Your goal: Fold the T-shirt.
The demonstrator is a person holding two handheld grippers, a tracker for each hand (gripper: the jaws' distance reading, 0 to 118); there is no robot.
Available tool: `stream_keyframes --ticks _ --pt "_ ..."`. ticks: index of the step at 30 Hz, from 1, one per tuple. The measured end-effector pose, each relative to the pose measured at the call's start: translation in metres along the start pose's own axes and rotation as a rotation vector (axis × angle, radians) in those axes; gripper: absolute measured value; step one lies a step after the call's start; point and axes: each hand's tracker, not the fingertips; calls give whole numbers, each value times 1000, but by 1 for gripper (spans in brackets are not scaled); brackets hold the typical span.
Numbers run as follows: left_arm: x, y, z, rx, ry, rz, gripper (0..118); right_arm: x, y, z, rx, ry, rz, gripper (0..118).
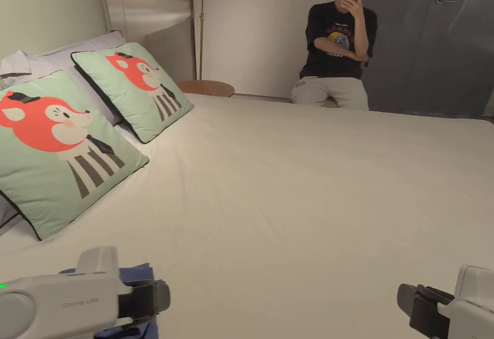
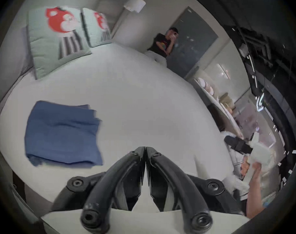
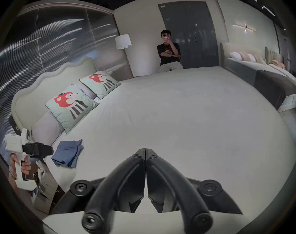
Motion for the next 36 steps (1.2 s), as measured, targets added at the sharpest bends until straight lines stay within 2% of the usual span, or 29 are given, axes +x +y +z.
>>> stream_keyframes --ticks 5,10,13,18,22,36 --pt "91 -15 -31 206 102 -173 0 8 8 34 107 -128 74 0" --pt "172 -15 -32 502 234 -347 0 8 25 65 315 -241 151 0" --pt "206 -13 -24 653 261 -391 0 7 38 83 451 -321 192 0" --pt "236 -11 -14 797 294 -442 0 6 58 106 651 -368 247 0" --pt "248 -17 -8 851 310 -444 0 5 63 117 745 -412 269 0" --pt "263 -31 -9 854 301 -495 0 16 59 108 711 -403 270 0"
